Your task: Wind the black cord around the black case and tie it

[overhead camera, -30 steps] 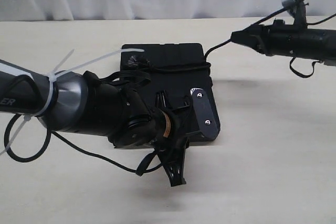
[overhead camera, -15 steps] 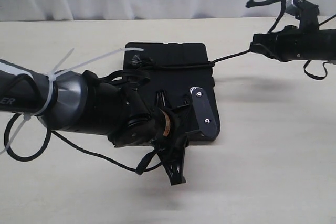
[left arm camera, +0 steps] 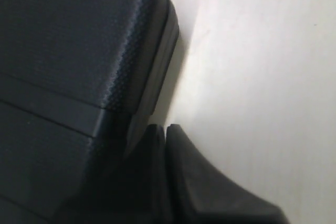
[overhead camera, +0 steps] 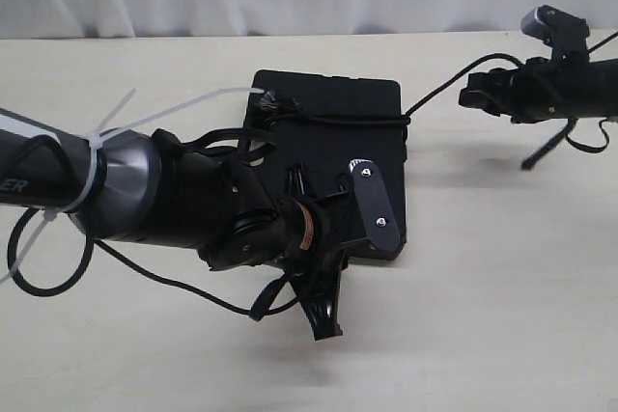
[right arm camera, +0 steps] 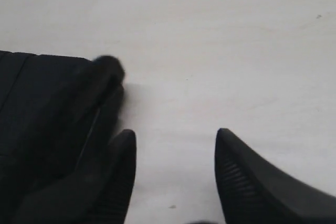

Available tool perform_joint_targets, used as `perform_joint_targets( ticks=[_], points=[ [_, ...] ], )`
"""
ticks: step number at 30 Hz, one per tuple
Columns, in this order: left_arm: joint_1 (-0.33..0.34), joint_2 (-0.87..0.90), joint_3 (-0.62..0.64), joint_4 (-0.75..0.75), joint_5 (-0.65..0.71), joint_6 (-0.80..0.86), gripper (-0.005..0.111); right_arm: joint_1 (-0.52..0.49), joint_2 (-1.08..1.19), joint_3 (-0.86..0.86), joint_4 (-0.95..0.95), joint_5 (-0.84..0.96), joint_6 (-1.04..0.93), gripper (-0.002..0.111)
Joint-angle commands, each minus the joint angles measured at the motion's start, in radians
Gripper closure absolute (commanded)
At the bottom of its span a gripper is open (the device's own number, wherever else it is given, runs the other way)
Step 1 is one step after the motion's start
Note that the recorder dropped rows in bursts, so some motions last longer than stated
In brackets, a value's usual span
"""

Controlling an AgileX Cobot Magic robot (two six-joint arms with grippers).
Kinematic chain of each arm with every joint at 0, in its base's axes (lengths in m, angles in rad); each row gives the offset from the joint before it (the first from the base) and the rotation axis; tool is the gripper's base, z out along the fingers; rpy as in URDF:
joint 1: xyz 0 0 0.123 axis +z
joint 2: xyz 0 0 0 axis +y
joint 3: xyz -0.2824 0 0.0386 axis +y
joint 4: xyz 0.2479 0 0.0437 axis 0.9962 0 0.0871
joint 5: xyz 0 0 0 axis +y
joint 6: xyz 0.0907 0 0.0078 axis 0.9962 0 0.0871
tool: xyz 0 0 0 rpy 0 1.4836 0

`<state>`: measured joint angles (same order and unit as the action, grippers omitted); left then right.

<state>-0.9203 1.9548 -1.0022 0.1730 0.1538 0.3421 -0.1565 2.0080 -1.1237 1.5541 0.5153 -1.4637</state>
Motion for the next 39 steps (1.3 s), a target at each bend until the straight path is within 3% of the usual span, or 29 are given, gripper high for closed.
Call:
perform_joint_targets(
  ticks=[1, 12, 21, 23, 28, 32, 35, 39],
  points=[
    [0.001, -0.001, 0.0, -0.002, -0.006, -0.003, 0.107, -0.005, 0.001, -0.004, -0.126, -0.132, 0.158, 0.061],
    [0.001, -0.001, 0.0, -0.007, -0.006, -0.003, 0.107, -0.005, -0.051, -0.004, -0.517, -0.286, 0.536, 0.061],
    [0.001, -0.001, 0.0, -0.011, -0.025, -0.003, 0.107, -0.005, -0.274, -0.004, -0.673, -0.034, 0.604, 0.061],
    [0.001, -0.001, 0.0, -0.011, -0.026, -0.003, 0.107, -0.005, -0.326, 0.002, -0.789, -0.034, 0.694, 0.061],
    [0.001, -0.001, 0.0, -0.011, -0.041, -0.003, 0.107, -0.005, -0.398, 0.002, -1.272, 0.006, 1.169, 0.066],
    [0.001, -0.001, 0.0, -0.009, -0.044, -0.003, 0.107, -0.005, -0.415, 0.002, -1.554, 0.092, 1.431, 0.065],
    [0.001, -0.001, 0.0, -0.009, -0.058, -0.003, 0.107, -0.005, -0.417, 0.002, -1.611, 0.172, 1.48, 0.065],
    [0.001, -0.001, 0.0, -0.009, -0.062, -0.003, 0.107, -0.005, -0.417, 0.002, -1.548, 0.2, 1.476, 0.065]
  ],
)
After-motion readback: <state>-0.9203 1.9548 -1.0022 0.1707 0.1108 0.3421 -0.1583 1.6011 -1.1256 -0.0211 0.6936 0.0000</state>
